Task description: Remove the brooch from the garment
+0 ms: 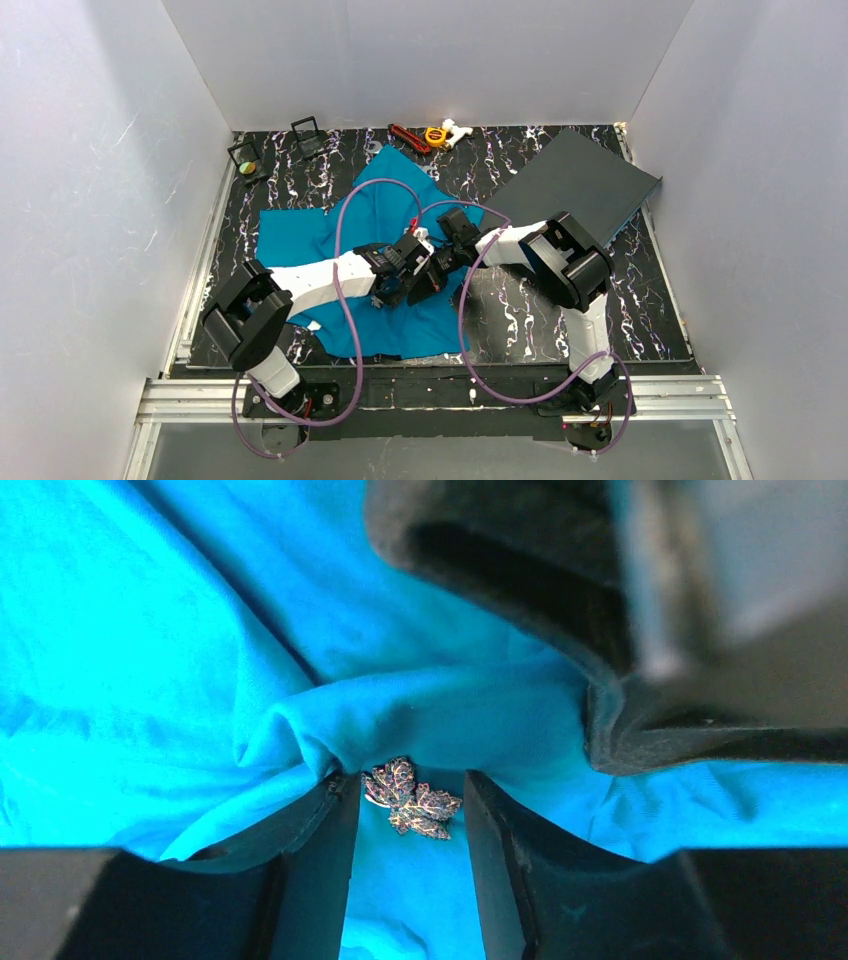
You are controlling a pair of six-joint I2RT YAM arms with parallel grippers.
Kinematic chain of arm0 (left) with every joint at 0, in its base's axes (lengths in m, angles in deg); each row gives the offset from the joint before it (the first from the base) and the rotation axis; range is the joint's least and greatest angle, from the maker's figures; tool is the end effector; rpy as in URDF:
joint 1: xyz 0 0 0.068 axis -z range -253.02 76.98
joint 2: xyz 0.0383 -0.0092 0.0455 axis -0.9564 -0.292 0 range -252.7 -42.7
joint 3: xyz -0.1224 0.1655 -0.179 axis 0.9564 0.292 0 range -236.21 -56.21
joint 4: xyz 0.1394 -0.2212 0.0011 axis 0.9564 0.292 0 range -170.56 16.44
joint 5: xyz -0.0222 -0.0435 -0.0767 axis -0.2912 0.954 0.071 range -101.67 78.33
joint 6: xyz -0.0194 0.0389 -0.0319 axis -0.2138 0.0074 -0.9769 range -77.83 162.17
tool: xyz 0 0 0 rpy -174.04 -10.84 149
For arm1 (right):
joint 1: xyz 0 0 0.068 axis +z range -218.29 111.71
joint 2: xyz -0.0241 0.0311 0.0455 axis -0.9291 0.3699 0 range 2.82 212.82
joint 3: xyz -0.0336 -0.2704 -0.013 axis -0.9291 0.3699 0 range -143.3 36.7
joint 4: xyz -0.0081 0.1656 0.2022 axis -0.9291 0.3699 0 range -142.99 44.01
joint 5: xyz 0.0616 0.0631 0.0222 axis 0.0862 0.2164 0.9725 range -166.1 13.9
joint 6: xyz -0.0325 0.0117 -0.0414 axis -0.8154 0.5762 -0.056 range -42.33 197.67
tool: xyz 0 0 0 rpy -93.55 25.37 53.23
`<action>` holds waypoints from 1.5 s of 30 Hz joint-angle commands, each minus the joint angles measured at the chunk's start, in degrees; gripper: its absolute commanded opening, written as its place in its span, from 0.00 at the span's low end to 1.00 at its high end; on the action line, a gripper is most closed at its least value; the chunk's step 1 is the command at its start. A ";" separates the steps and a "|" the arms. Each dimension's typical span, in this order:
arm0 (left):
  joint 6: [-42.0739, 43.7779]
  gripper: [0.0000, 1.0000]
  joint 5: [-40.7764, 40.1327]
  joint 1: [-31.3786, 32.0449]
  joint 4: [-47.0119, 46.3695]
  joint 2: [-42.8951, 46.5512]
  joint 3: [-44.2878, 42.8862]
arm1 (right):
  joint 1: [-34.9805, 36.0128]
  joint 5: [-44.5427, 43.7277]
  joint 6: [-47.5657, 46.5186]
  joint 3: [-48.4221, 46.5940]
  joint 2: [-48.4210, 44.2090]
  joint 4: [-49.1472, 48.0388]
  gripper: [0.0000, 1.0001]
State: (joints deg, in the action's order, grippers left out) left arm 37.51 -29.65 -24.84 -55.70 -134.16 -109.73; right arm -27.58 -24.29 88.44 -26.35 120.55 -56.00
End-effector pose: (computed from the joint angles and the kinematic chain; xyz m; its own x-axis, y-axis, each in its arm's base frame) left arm 0.2123 -0.2208 0.1781 -0.6410 0.6006 -0.4779 0.5646 0.7908 0.2364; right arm 0.2796 0.2775 0.1066 -0.7285 -0.4745 -0.4941 -0.6481 0.2438 0.7215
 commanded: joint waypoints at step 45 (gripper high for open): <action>-1.58 0.00 12.63 -6.01 13.19 2.51 -2.75 | -0.81 -6.95 -3.21 5.60 0.49 5.46 0.01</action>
State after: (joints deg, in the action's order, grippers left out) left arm 36.13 -20.64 -29.47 -45.82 -131.56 -111.83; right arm -28.17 -22.97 88.63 -24.14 119.53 -56.52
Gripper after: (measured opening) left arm 0.023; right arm 0.049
